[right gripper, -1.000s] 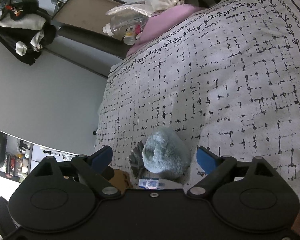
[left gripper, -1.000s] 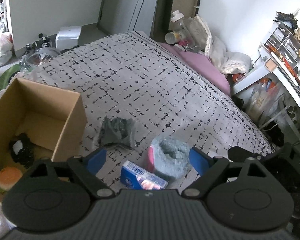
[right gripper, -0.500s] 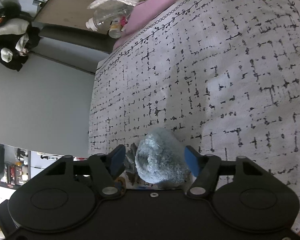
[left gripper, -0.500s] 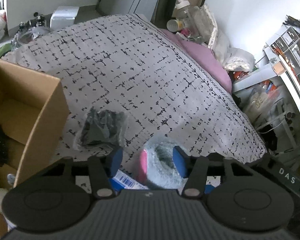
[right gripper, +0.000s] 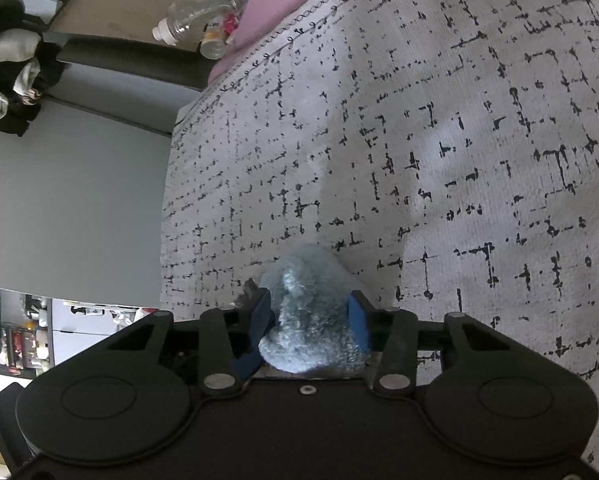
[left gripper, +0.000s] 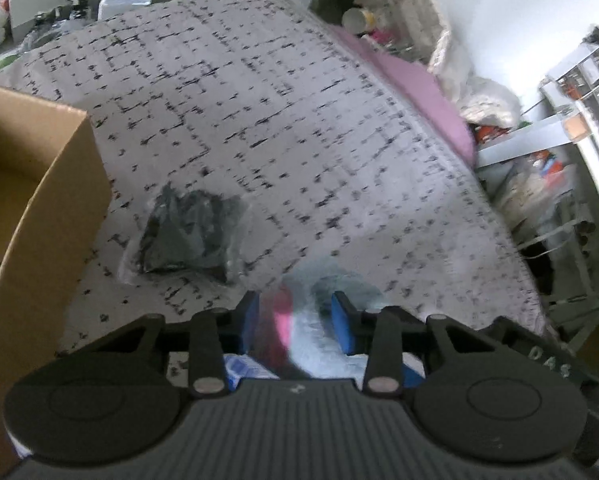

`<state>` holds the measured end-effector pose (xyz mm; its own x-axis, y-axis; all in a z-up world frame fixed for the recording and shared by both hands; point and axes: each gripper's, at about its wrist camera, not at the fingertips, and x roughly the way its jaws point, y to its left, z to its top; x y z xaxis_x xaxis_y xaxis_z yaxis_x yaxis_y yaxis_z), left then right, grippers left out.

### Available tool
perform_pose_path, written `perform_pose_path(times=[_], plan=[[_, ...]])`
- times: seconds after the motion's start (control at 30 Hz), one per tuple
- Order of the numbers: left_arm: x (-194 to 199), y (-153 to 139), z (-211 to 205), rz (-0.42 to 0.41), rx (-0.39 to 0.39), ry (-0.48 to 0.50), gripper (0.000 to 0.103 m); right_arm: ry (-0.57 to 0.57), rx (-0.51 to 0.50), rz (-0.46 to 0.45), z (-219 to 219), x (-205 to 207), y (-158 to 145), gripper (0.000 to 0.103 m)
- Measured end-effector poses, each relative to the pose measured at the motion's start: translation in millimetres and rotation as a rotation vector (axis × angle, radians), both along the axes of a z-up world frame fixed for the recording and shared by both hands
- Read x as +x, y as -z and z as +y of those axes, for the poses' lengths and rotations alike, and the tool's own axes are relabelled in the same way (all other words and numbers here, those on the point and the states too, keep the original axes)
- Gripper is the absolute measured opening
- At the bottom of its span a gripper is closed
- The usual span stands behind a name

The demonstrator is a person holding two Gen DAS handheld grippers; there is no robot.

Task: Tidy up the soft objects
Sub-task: 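Grasp the grey fuzzy sock with the right tool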

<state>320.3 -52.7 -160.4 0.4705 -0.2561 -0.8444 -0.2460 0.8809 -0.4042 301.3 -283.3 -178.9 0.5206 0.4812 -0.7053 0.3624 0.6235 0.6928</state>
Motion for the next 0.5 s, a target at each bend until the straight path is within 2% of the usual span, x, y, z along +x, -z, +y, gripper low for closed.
perform_pose_path(times=[0.07, 0.13, 0.2, 0.37, 0.5], plan=[[1.4, 6.9, 3.2, 0.023, -0.005, -0.016, 0.038, 0.003, -0.012, 0.010, -0.2, 1.7, 2.7, 0.044], [1.8, 10.4, 4.6, 0.029, -0.035, -0.021, 0.030, -0.003, -0.023, 0.026, 0.3, 2.0, 7.1, 0.043], [1.3, 9.8, 2.5, 0.024, -0.056, -0.011, 0.019, -0.016, -0.026, 0.032, 1.8, 1.0, 10.5, 0.037], [-5.2, -3.5, -3.1, 0.009, -0.030, 0.009, 0.016, -0.040, -0.065, -0.003, 3.7, -2.0, 3.2, 0.026], [-11.9, -17.5, -7.2, -0.023, -0.025, 0.012, 0.016, -0.024, -0.048, -0.030, -3.4, -6.4, -2.1, 0.023]])
